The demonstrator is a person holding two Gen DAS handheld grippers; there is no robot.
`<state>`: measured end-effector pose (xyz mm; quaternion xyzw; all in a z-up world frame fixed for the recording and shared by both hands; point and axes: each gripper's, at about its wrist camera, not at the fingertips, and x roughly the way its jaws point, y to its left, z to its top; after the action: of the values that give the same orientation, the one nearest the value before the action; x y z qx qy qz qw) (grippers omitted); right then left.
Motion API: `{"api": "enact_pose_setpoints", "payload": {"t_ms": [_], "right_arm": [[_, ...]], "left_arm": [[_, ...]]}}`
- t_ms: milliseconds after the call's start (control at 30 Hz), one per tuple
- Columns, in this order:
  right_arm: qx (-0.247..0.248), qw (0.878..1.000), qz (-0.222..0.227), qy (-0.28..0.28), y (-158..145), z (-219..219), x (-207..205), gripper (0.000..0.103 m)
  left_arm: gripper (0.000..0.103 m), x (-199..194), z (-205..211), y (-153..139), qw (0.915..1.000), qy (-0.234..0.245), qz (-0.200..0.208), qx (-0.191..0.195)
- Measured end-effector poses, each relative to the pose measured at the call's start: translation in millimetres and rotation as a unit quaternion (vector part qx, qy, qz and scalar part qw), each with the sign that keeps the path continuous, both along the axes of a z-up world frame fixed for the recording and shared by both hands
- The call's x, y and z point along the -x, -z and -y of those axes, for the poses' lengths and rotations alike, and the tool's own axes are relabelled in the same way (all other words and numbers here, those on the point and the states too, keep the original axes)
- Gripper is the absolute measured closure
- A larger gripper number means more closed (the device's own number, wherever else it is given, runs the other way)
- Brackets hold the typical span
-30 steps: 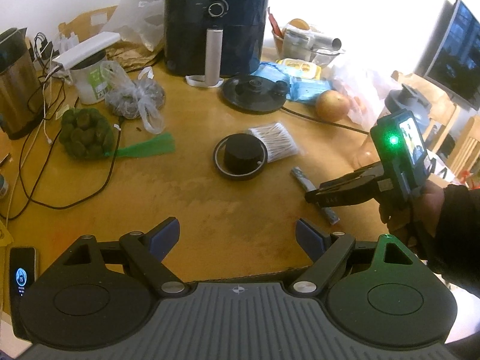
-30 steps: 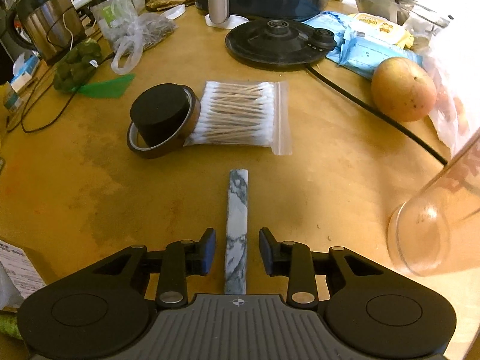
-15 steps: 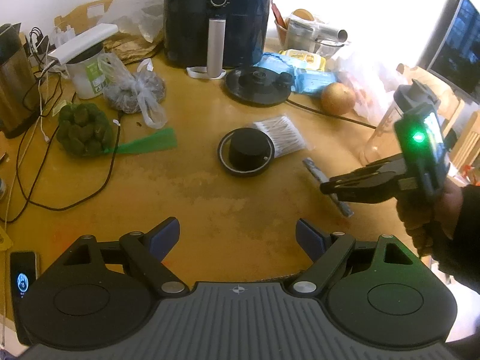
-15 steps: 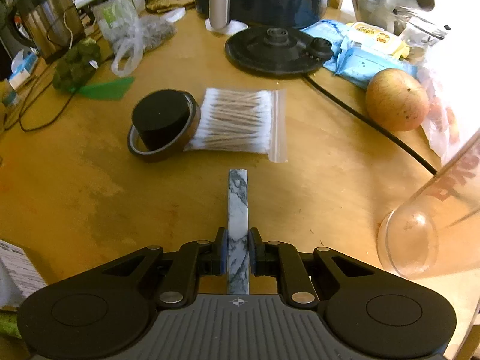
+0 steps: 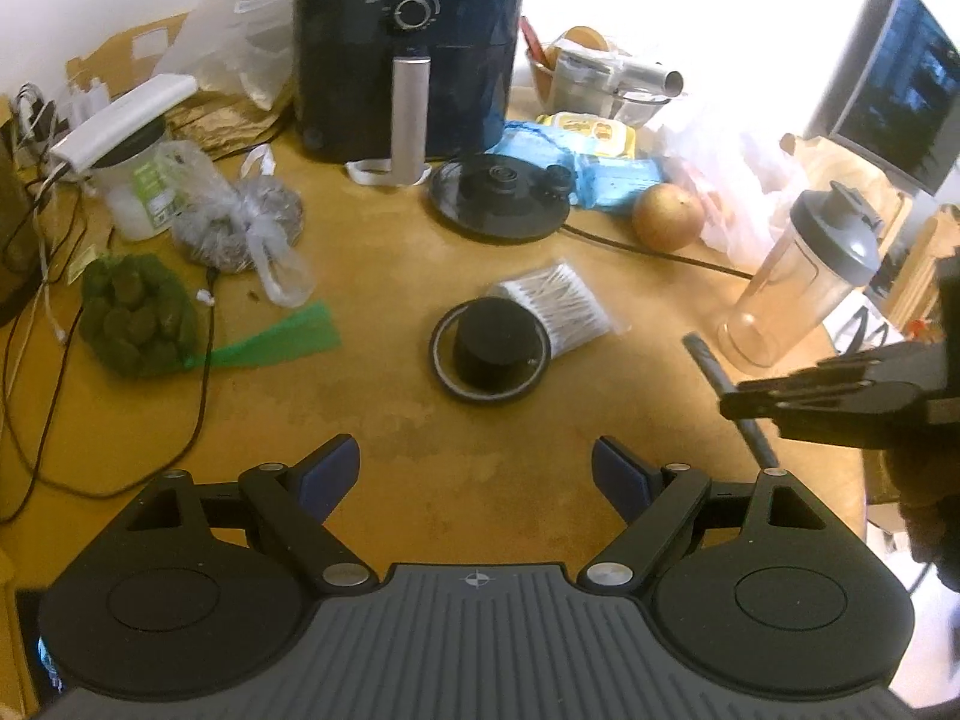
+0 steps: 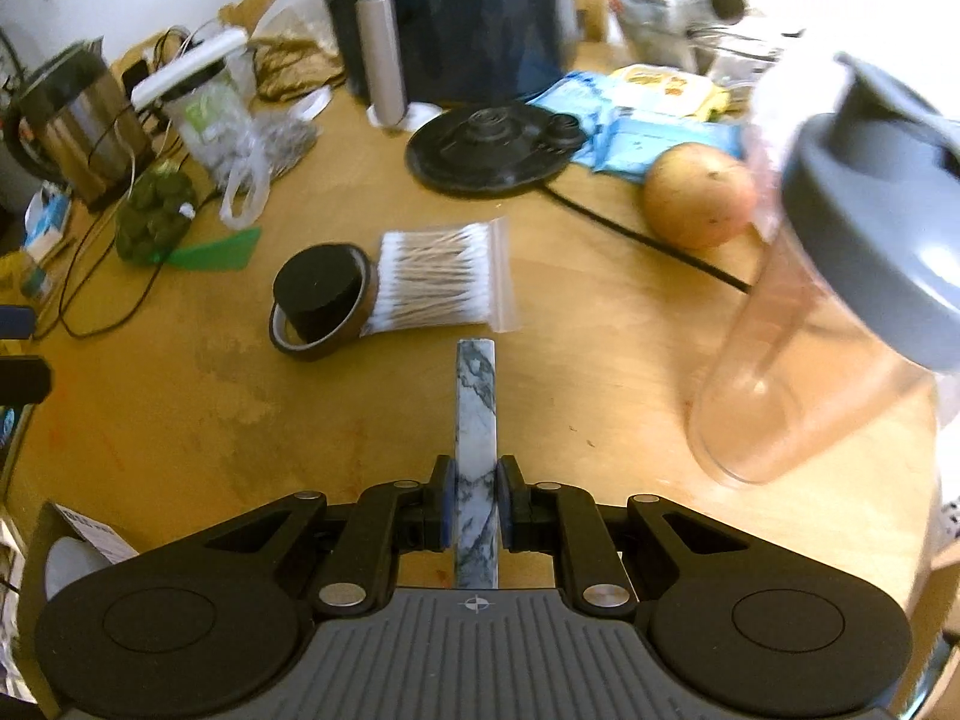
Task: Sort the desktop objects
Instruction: 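Lift the marbled stick off the table with the right tool, then move the open left tool over the black tape roll while the right tool holds the marbled stick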
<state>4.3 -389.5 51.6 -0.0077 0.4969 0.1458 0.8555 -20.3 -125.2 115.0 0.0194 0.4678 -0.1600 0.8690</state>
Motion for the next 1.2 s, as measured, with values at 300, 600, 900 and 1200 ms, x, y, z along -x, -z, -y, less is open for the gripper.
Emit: {"api": "enact_pose_setpoints", "payload": {"t_ms": [300,600,900,1200], "right_arm": [[-0.023,0.997,0.010,0.069,-18.9,31.5,25.5,0.086],[-0.047,0.989,0.022,0.136,-35.5,53.9,61.1,0.086],[-0.045,0.984,0.010,0.173,-33.5,57.2,85.0,0.086],[-0.042,0.981,0.004,0.189,-30.8,50.4,101.2,0.086]], "left_arm": [[0.017,-27.4,7.8,12.1,0.9992,0.040,0.002,0.005],[0.016,-49.7,11.7,30.5,0.9975,0.067,-0.014,0.018],[0.011,-66.1,11.3,50.2,0.9948,0.089,-0.027,0.042],[0.010,-97.9,10.1,79.9,0.9938,0.074,-0.063,0.053]]}}
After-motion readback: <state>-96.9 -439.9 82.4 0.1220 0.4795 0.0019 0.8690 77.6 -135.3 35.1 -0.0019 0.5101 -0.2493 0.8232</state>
